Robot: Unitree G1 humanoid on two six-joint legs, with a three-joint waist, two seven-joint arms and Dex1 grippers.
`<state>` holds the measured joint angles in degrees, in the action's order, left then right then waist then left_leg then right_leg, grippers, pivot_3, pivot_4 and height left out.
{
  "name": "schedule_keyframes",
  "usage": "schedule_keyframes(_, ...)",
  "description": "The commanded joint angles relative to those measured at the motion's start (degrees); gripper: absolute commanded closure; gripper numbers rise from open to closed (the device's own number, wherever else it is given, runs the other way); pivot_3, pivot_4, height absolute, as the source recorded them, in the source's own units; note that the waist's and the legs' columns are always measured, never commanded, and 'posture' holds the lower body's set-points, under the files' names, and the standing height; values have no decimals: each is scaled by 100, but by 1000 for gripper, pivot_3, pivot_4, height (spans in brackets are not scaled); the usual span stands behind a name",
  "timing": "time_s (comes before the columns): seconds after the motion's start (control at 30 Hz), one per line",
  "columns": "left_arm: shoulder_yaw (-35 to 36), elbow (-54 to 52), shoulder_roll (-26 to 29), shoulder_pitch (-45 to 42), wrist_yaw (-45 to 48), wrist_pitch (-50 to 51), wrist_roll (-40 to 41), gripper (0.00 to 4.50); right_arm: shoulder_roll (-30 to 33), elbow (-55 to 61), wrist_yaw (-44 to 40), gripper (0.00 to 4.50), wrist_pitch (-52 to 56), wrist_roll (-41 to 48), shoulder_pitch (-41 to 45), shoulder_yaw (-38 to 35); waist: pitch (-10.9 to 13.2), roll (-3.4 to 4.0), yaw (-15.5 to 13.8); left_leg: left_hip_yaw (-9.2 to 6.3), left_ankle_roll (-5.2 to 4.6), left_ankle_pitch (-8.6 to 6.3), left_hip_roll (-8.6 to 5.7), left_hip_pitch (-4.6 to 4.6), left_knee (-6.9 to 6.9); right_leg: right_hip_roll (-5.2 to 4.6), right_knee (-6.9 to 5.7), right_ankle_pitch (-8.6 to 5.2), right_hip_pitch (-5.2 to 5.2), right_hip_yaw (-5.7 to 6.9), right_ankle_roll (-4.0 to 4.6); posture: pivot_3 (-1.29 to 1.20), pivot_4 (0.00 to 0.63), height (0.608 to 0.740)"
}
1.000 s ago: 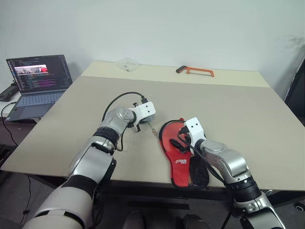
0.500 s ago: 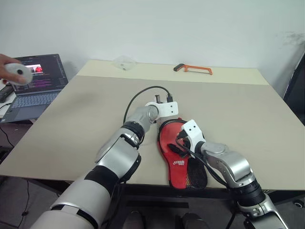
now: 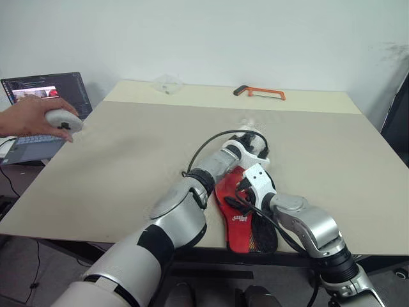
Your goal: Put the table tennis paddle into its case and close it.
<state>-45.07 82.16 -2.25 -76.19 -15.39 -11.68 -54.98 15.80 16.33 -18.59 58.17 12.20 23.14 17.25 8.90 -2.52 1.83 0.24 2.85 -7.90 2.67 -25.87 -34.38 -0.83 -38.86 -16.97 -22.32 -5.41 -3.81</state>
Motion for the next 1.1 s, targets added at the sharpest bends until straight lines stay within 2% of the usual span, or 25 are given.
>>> schedule_keyframes(0.03, -178, -175, -184, -338, -490, -290, -184, 3903, -7, -364, -37, 0, 539, -49, -335, 460, 0, 0, 0, 0, 0, 0, 0, 0, 0, 0, 0, 0, 0, 0, 0, 0, 150, 740)
schedule_keyframes(0.2, -272, -168, -211, -224, -542, -562, -281, 3906, -47, -413, -55, 0, 500, -84, -326, 501, 0, 0, 1, 0, 1, -1, 0, 0, 4, 0, 1, -1, 0, 0, 1, 0, 150, 740)
schedule_keyframes(0.43, 547, -157, -106, 177, 1000, -781, 579, 3906, -23, -692, -192, 0, 302, -169, -164, 526, -1, 2, 19, 2, 1, -1, 0, 8, 12, 0, 2, -6, 0, 1, 8, 0, 150, 740)
schedule_keyframes(0.57, 834, -200, 35, 323, 1602, -932, 875, 2504, -25, -889, -259, 0, 189, -210, -53, 513, -4, 6, 89, 1, -3, 2, 1, 16, 21, 1, -1, -4, 2, 0, 6, 0, 150, 740)
schedule_keyframes(0.77, 1042, -266, 289, 411, 1935, -1230, 1127, 276, 25, -1186, -402, 0, 46, -233, 180, 449, -6, 9, 177, -3, -23, 14, 3, 30, 36, 7, -4, 4, 5, -1, -8, 0, 150, 740)
schedule_keyframes(0.8, 1134, -277, 332, 427, 2072, -1351, 1230, 26, 54, -1237, -427, 0, 33, -250, 212, 442, -5, 9, 177, -3, -22, 14, 3, 36, 38, 8, -5, 4, 9, -1, -8, 0, 150, 740)
schedule_keyframes(0.9, 1535, -322, 441, 486, 2707, -1710, 1693, 26, 100, -1359, -490, 0, 18, -281, 310, 422, -5, 9, 176, -5, -17, 10, 2, 46, 38, 9, -8, -1, 14, -5, 8, 0, 150, 740)
schedule_keyframes(1.1, 2701, -475, 788, 595, 4977, -2017, 3038, 26, 272, -1507, -726, 0, -135, -348, 455, 546, -5, 9, 195, 1, 0, 1, 0, 54, 37, 5, -5, 3, 15, -10, 20, 0, 150, 740)
